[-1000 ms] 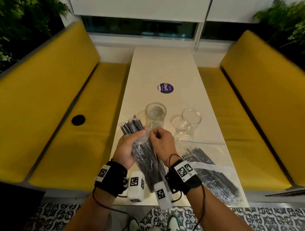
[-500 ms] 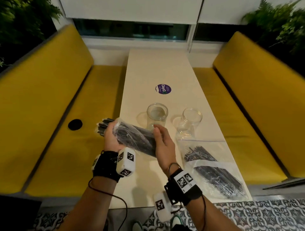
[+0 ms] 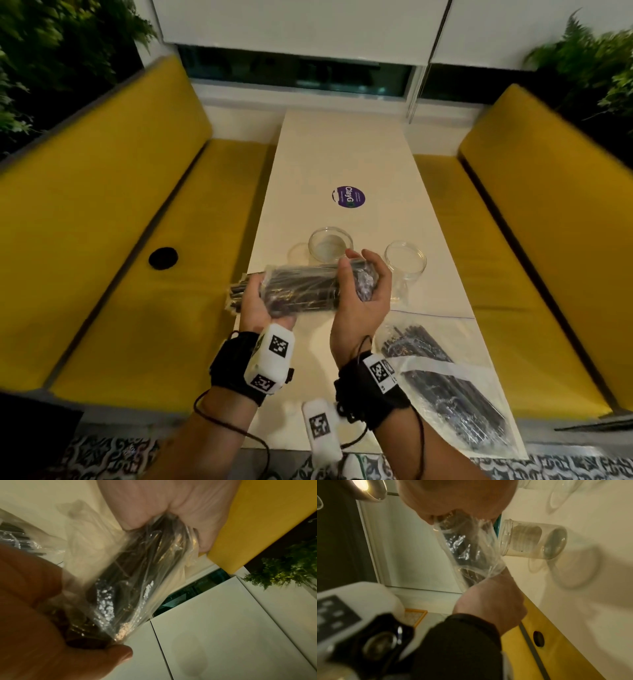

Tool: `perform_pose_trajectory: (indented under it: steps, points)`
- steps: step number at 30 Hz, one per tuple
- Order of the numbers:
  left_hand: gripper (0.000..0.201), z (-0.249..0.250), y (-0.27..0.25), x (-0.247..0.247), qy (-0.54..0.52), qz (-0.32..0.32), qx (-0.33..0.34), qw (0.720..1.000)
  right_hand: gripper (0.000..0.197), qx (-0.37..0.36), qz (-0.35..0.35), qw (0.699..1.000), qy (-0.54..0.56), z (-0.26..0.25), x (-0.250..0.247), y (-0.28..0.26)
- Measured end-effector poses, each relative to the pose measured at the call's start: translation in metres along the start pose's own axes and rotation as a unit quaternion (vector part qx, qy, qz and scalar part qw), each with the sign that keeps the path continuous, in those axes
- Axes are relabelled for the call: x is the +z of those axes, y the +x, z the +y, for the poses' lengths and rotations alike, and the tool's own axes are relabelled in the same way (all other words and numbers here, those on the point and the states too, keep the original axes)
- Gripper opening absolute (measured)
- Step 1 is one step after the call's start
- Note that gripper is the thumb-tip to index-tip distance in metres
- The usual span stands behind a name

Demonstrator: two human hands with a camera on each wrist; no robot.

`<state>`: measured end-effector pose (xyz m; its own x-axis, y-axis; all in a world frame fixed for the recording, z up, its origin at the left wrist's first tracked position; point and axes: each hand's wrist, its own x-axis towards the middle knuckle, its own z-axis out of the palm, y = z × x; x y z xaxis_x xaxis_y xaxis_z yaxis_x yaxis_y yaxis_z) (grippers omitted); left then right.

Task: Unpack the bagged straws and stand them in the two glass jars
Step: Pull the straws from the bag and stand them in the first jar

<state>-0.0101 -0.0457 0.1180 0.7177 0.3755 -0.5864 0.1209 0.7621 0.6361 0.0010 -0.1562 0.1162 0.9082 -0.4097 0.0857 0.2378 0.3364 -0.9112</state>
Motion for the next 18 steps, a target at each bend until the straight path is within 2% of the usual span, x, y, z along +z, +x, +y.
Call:
perform_pose_trajectory:
  steps: [2, 5, 8, 10, 11, 14, 16, 17, 18]
  points:
    - [0.021, -0.007, -0.001, 0.009, -0.052, 0.01, -0.035, 0.998, 0.035, 0.051, 0.015, 0.998, 0.026, 0.003, -0.001, 0.017]
    - [0.017, -0.024, 0.003, 0.013, -0.048, 0.01, -0.011, 0.999, 0.026, 0.07, -0.002, 0.997, 0.041, 0.002, -0.006, 0.042]
    - [0.028, -0.037, 0.005, 0.024, -0.049, -0.024, -0.024, 0.998, 0.019, 0.08, -0.018, 0.996, 0.036, -0.001, -0.015, 0.065]
    - [0.018, -0.044, 0.0, 0.033, -0.041, -0.045, -0.017, 0.998, 0.02, 0.096, -0.015, 0.994, 0.045, -0.004, -0.021, 0.081]
    - [0.02, -0.045, -0.005, 0.037, -0.036, -0.069, -0.013, 0.997, 0.021, 0.104, -0.018, 0.993, 0.049, -0.006, -0.024, 0.089]
    - [0.053, -0.056, -0.01, 0.037, -0.101, -0.13, -0.024, 0.986, 0.025, 0.118, -0.011, 0.991, 0.068, -0.018, -0.028, 0.124]
    - [0.068, -0.067, -0.006, 0.031, -0.118, -0.089, -0.006, 0.989, 0.027, 0.119, 0.011, 0.989, 0.086, -0.029, -0.029, 0.153]
    - [0.063, -0.072, 0.0, 0.028, -0.089, -0.027, 0.018, 0.996, 0.027, 0.114, 0.023, 0.989, 0.097, -0.034, -0.029, 0.168]
    - [0.047, -0.074, 0.005, 0.028, -0.03, 0.037, 0.057, 0.997, 0.027, 0.107, 0.037, 0.988, 0.107, -0.038, -0.028, 0.181]
